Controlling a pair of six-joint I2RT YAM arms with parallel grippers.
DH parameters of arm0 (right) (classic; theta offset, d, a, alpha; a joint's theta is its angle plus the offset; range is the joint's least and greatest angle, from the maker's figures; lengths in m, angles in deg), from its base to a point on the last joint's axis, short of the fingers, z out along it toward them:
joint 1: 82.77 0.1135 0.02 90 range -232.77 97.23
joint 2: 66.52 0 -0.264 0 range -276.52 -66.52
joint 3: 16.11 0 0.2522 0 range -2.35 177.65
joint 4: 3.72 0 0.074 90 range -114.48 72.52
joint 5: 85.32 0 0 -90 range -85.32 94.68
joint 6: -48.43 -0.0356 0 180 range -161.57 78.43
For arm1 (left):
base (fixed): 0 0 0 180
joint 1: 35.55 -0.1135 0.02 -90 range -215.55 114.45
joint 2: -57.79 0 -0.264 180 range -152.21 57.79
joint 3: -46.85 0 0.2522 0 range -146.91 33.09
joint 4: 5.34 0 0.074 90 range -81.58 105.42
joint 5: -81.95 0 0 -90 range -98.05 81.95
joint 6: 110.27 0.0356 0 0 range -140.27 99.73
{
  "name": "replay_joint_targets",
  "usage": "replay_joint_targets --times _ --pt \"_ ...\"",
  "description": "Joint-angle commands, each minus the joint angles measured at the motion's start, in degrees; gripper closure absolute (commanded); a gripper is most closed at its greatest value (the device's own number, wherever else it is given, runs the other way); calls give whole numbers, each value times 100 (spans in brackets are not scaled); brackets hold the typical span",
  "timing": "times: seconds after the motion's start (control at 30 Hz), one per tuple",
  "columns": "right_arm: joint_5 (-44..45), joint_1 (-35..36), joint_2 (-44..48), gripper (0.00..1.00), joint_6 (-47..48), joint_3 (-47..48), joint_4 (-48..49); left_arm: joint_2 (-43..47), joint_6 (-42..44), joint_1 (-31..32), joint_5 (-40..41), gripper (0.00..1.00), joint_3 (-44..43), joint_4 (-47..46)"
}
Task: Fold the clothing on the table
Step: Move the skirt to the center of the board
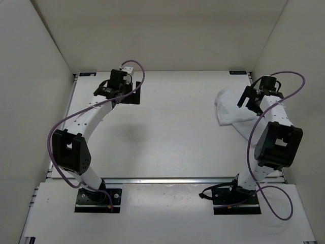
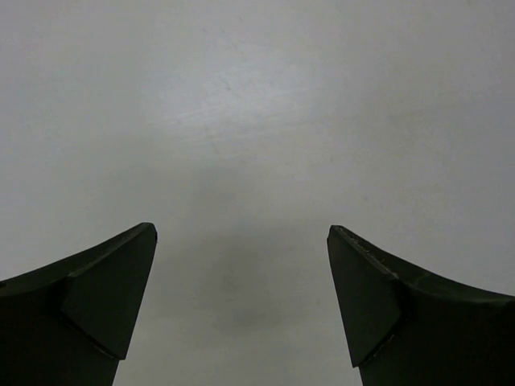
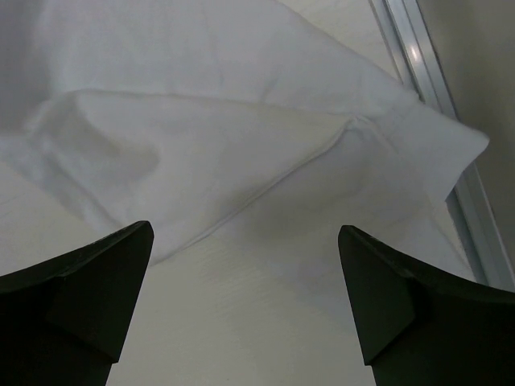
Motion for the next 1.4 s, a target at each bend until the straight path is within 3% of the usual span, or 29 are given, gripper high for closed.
replay_joint_targets --times 0.0,0.1,0.27,0.5,0.8,0.9,1.03,1.13,1.2,1.27,1.37 --pt "-60 49 74 3 -491 -187 214 280 -358 -40 -713 1 491 -227" --pt "-51 155 240 3 -492 -705 697 412 -604 -356 -1206 2 764 -403" --pt "-104 269 31 15 -1361 -1032 1042 676 -465 -542 -1610 1 914 -378" --pt "186 279 -348 18 -1714 -1120 1428 668 36 -304 -1356 2 687 -132" --pt "318 200 -559 20 -1969 -1314 1568 589 63 -348 -1356 1 774 -62" --pt "187 156 -646 25 -2065 -1384 1736 510 11 -348 -1373 1 686 -35" --pt "116 94 -779 41 -2101 -1243 1745 510 -25 -348 -1461 1 642 -97" --pt "11 59 -770 66 -2118 -1313 1850 545 -33 -375 -1488 1 686 -106" --pt "45 76 -709 89 -2040 -1288 1877 615 -51 -401 -1514 2 774 -176" --pt "89 155 -691 100 -1960 -1130 1764 659 -68 -445 -1541 1 791 -176" --pt "203 391 -639 100 -1698 -709 1474 729 -34 -445 -1567 1 836 -237"
